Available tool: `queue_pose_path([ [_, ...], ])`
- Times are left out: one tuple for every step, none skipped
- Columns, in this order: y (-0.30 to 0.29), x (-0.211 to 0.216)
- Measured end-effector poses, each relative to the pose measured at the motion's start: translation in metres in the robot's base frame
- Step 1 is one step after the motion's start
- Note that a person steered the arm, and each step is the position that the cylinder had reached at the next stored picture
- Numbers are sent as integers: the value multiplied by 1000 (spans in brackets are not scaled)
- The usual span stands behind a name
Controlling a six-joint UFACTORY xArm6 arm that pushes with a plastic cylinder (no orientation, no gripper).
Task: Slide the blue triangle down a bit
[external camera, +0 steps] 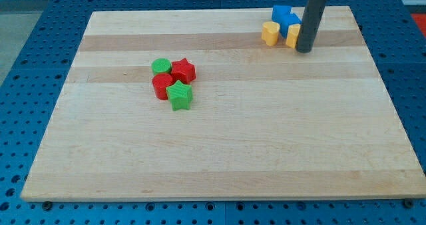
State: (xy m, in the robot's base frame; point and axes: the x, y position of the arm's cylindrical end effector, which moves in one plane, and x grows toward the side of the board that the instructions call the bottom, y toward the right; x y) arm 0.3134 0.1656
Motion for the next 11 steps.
queue_pose_path([
  [0,-10],
  [-2,15],
  [-21,49],
  [-45,70],
  [-78,70],
  [-117,59],
  [-147,14],
  [-159,-56],
  [-146,-118],
  [-144,-120],
  [-133,-121],
])
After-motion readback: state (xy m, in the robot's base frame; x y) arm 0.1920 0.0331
